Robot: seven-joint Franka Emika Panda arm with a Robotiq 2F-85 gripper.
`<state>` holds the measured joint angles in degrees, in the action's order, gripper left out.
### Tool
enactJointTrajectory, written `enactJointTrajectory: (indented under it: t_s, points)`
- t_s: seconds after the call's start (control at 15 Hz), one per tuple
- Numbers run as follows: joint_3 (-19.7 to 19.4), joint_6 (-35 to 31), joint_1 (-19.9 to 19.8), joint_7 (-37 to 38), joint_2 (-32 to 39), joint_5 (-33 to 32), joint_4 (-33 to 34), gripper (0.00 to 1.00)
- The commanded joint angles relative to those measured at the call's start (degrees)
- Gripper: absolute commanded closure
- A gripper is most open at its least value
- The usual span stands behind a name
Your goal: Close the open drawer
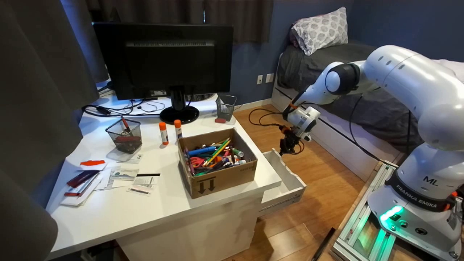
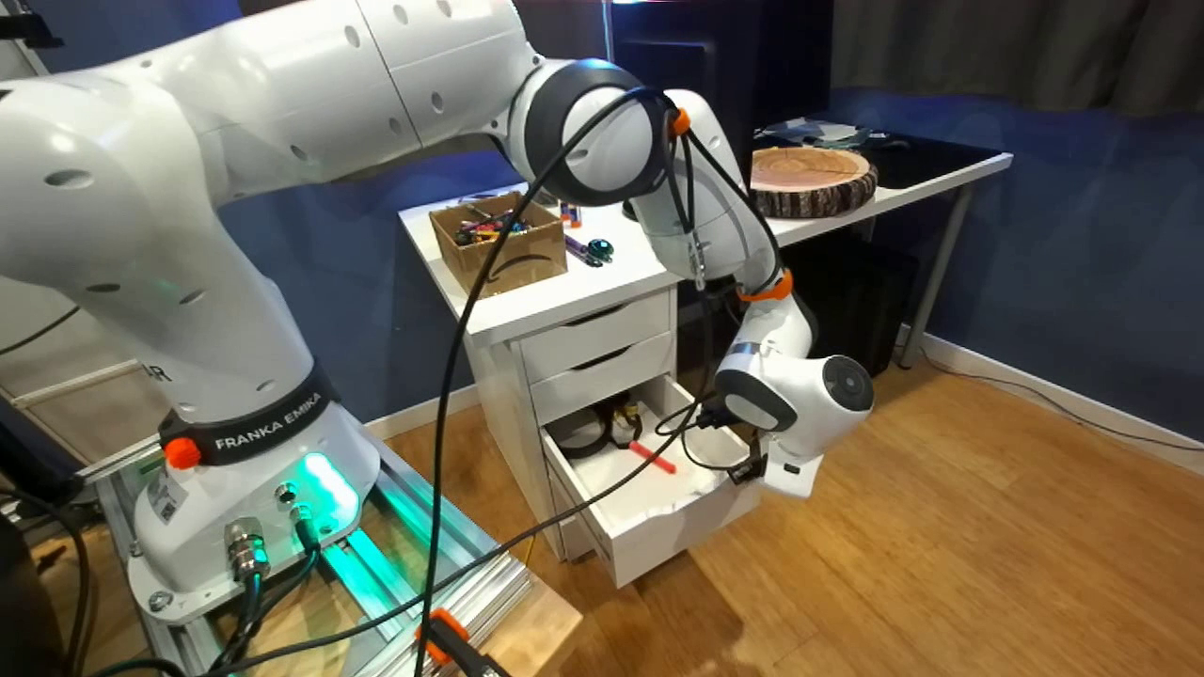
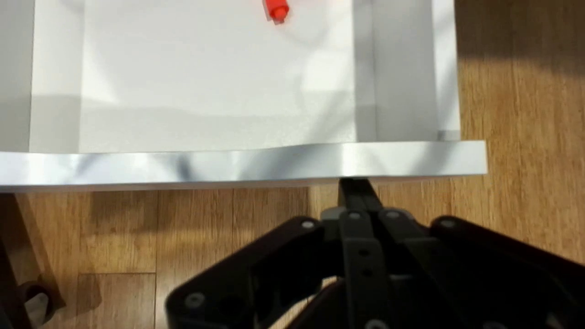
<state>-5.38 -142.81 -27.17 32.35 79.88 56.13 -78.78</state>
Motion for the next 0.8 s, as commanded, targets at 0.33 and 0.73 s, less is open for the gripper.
enactJointTrajectory:
  t_s: [0.33,0.73]
  points:
    - [2.28,13.07,-0.55,4.05,7.56,1.61,11.97,1.0]
    - [4.99,18.16,0.83,7.53,6.13,2.84,10.72,1.0]
